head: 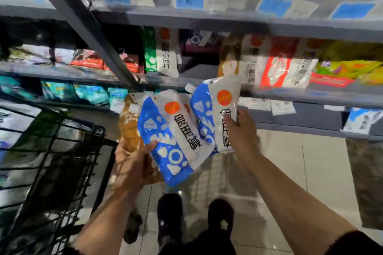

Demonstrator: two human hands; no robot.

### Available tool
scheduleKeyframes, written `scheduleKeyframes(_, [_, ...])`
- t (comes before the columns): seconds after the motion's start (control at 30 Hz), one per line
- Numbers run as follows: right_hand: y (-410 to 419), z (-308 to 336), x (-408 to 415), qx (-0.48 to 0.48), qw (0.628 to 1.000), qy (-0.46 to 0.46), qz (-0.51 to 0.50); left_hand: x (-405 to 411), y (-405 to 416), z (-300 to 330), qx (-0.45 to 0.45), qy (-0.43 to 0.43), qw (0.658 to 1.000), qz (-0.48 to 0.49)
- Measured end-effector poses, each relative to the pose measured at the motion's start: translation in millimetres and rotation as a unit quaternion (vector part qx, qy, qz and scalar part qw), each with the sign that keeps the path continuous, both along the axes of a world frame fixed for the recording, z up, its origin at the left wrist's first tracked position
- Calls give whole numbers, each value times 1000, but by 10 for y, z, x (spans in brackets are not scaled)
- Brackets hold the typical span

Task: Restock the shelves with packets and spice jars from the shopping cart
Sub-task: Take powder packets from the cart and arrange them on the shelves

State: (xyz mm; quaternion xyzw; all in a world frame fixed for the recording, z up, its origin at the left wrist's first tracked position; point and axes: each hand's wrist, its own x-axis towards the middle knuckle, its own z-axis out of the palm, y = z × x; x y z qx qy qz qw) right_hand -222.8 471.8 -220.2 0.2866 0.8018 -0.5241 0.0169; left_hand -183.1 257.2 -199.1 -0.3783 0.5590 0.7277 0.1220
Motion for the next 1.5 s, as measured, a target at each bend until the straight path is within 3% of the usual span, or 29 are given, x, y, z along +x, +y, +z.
scheduleKeyframes(0.23, [-63,-575,-561,-10,998,64,-20,-435,-51,-711,-2,42,997,68])
scheduleKeyframes(0.43, [-66,-524,-1338,-127,971,190,-67,-787,-85,-873,10,132,989,69])
scheduleKeyframes(0.53, [-103,-545,-1758,-136,965,199,-99,-979,-127,-942,-4,158,985,65])
scheduleKeyframes(0.63, [-135,-555,-2062,-158,963,188,-108,-1090,-125,-1011,22,130,990,42])
scheduleKeyframes(0.77, [-237,-524,-2368,-283,915,193,-215,-1171,-116,-1072,11,153,987,43])
scheduleKeyframes(0.87, [-259,-697,-2503,-148,970,153,-119,-1233,-78,-1169,-18,148,988,52])
scheduleKeyframes(0.93, [-249,-830,-2504,4,1000,17,25,-1285,-36,-1216,-29,151,986,63])
scheduleKeyframes(1.0, [-237,-940,-2466,181,980,42,72,-1335,-1,-1252,-15,155,985,79])
scheduleKeyframes(1.1, [-235,-1009,-2354,346,928,121,69,-1395,40,-1227,-2,167,982,88])
scheduleKeyframes(1.23, [-122,-981,-2142,437,868,140,191,-1445,58,-1155,0,200,977,72])
scheduleKeyframes(1.33, [-77,-1084,-2099,555,765,177,274,-1451,37,-1166,-1,210,976,65])
scheduleKeyframes(1.37, [-66,-1092,-2126,567,751,172,292,-1454,26,-1167,-3,213,975,62])
scheduleKeyframes(1.5, [-51,-1097,-2366,543,773,144,296,-1477,-17,-1234,-10,189,980,57])
